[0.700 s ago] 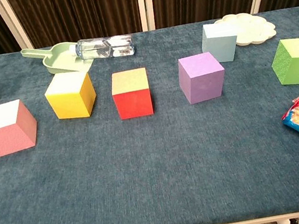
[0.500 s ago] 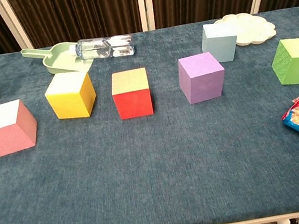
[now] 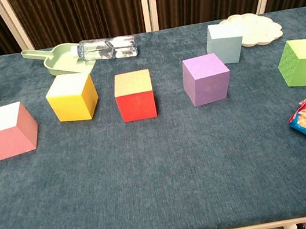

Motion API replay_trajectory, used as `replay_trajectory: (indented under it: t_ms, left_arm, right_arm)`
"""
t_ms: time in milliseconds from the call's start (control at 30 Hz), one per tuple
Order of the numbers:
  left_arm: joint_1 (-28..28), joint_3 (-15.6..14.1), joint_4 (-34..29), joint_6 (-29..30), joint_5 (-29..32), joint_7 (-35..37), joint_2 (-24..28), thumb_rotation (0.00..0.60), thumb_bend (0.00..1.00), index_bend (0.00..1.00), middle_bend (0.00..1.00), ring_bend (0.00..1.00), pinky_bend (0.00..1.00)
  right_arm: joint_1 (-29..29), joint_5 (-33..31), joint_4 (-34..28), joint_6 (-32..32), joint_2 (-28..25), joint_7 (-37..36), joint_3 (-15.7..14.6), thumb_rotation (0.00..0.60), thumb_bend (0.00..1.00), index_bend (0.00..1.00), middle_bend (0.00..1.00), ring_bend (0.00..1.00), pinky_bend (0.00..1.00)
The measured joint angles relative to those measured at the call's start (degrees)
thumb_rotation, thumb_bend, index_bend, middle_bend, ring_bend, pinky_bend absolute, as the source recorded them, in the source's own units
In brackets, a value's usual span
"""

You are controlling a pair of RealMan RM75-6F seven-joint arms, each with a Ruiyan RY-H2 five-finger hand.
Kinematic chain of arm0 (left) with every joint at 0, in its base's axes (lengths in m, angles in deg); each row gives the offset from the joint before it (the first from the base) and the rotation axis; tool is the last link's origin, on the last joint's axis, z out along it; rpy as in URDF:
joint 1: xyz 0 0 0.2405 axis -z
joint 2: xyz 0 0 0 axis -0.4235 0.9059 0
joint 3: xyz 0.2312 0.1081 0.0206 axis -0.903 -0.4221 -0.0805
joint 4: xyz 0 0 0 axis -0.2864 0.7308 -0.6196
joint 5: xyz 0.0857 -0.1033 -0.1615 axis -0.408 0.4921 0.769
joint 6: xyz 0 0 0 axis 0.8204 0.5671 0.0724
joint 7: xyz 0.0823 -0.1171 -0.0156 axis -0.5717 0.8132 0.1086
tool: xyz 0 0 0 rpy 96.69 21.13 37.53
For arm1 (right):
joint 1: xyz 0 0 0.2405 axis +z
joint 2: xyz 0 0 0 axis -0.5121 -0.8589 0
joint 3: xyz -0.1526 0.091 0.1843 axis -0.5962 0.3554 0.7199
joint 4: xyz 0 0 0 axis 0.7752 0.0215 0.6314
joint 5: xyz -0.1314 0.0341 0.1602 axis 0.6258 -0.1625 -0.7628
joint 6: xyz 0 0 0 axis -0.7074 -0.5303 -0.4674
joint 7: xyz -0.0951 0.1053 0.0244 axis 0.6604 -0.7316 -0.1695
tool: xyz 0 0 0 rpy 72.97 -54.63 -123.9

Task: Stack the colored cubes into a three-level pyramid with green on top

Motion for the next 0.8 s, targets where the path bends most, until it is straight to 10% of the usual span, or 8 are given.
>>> replay_trajectory:
  t_ms: [800]
  left_arm:
    - [15.27,7.59,-4.63,-17.46,5.77,-3.63,-4.73,0.600,0.00,0.09,0.09,0.00,0.06]
  right_arm:
    - [2.08,-0.44,-0.95,1.63,-1.60,-0.03,2.20,0.600,0.00,0.00,0.00,0.00,0.00]
